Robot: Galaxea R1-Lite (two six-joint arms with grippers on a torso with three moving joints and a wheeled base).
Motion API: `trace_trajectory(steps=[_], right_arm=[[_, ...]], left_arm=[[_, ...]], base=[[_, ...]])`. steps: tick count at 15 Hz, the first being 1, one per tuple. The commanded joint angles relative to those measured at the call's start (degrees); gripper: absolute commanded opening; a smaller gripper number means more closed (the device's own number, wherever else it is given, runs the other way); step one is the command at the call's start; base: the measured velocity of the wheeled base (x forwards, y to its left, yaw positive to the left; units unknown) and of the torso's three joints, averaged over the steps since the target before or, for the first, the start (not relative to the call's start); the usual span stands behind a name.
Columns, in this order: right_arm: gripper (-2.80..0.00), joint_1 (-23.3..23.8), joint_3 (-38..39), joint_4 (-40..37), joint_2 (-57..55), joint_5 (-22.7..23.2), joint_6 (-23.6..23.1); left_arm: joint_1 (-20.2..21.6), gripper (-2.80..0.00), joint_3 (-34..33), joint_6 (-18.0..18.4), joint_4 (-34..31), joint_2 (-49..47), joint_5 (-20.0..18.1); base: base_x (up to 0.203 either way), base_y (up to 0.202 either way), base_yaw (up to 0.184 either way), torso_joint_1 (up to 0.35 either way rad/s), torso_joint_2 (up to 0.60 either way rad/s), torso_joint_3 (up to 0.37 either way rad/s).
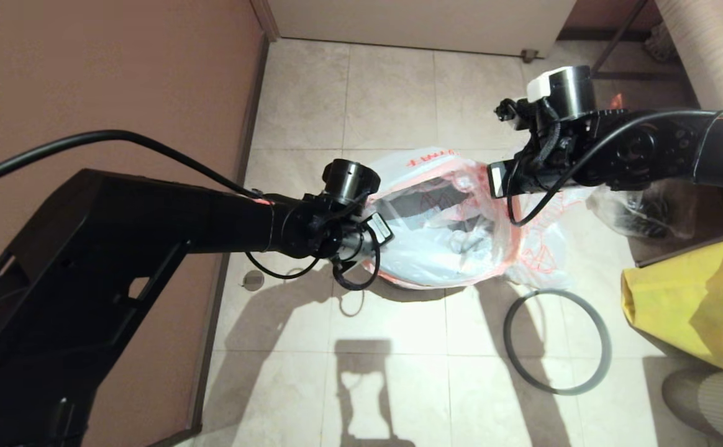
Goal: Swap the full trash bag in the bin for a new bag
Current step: Put the new garbage bag on the trash can
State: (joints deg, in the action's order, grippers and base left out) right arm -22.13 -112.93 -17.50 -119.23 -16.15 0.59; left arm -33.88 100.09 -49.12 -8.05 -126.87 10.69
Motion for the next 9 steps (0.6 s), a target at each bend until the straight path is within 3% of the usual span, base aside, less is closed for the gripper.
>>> trace_trajectory(steps=[1, 4, 9], right_arm=[[-2.80, 1.64, -0.51, 2.34, -1.44, 0.15, -0.21], [-2.80, 4.06, -0.54, 6.04, -3.91, 0.92, -0.32], [-2.80, 8.03, -0.54, 12.41, -10.30, 3.80, -2.25]], left_arm=[[-0.64, -2.80, -0.28, -0.28, -0.04, -0.42, 0.12], [-3.08, -2.80, -1.94, -0.37, 0.08, -0.75, 0.12], [-3.40, -2.80, -3.30, -0.21, 0.65, -2.07, 0.28]], base=[[0.000, 0.000, 0.000, 0.000, 0.00, 0.000], [0.000, 0.000, 0.000, 0.000, 0.00, 0.000], [0.000, 0.000, 0.000, 0.000, 0.00, 0.000]])
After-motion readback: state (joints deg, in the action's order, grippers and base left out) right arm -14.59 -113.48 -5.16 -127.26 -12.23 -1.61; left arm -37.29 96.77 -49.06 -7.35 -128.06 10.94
